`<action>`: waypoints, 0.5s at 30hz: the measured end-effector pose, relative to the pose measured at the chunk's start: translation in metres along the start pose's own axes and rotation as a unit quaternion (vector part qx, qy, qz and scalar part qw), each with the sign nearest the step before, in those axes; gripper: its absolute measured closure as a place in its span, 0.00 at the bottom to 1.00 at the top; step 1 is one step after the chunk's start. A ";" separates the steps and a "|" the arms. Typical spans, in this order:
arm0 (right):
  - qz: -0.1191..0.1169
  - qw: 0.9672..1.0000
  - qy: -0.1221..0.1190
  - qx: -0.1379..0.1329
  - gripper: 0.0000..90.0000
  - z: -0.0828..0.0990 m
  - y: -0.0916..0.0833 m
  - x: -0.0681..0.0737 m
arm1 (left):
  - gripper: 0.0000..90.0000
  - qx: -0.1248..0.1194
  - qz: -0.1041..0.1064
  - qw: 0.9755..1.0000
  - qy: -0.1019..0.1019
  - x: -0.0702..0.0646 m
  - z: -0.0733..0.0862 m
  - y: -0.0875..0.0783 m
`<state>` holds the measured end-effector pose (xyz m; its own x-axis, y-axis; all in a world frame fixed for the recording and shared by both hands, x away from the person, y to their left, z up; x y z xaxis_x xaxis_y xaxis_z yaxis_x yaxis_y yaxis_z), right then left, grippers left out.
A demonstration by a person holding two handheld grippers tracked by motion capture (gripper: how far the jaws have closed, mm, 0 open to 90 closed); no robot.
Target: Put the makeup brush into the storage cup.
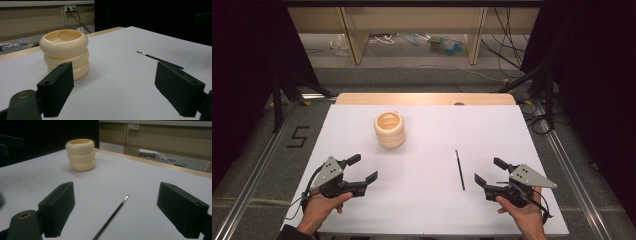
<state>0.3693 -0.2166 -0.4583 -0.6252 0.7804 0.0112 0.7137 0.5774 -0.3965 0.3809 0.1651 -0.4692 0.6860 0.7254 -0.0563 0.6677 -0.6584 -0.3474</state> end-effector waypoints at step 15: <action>0.005 1.000 -0.003 0.031 0.17 0.006 0.004 0.001 | 0.17 0.005 -0.001 1.000 0.001 -0.001 0.001 0.001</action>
<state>0.3698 -0.2143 -0.4651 -0.6199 0.7847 0.0024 0.6990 0.5535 -0.4528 0.3805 0.1643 -0.4702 0.6858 0.7258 -0.0542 0.6653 -0.6553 -0.3576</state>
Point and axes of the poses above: each handheld gripper's, and its own axes: y roughly forward along the jaws, z roughly out of its underside, x roughly to its left, the point moved 8 cm from there along y, roughly forward along the jaws, and after that the axes turned 8 degrees about x, right-handed, at the moved point
